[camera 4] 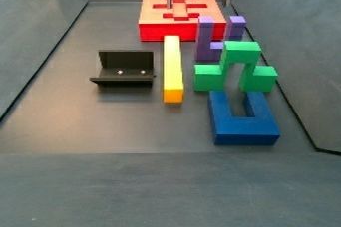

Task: Pick up the purple object. Move up. Move to above the board. Insert the purple object.
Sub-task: Pick up the purple object.

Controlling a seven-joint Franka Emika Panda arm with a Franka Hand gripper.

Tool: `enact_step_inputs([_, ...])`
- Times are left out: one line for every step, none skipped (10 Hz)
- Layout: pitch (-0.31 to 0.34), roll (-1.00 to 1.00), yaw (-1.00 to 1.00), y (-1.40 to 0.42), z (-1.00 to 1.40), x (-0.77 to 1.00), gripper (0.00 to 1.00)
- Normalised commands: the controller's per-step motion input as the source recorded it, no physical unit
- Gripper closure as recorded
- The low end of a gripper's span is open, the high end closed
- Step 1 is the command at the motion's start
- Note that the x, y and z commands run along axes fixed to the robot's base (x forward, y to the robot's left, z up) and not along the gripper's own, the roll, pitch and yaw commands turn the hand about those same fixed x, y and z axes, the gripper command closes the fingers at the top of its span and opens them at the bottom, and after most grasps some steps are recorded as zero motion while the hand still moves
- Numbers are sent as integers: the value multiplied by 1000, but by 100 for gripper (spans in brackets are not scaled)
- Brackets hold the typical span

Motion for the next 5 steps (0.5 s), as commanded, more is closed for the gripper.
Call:
enact_step_inputs([0, -13, 0, 0, -43, 0, 0])
enact_step_inputs([0, 16, -26, -97, 0, 57, 0])
enact_step_inputs([-9, -129, -3, -480, -183, 69, 0])
enact_step_inputs([0, -69, -9, -937, -257, 174, 0])
enact_step_inputs([0, -41, -11, -1000, -283, 137, 0])
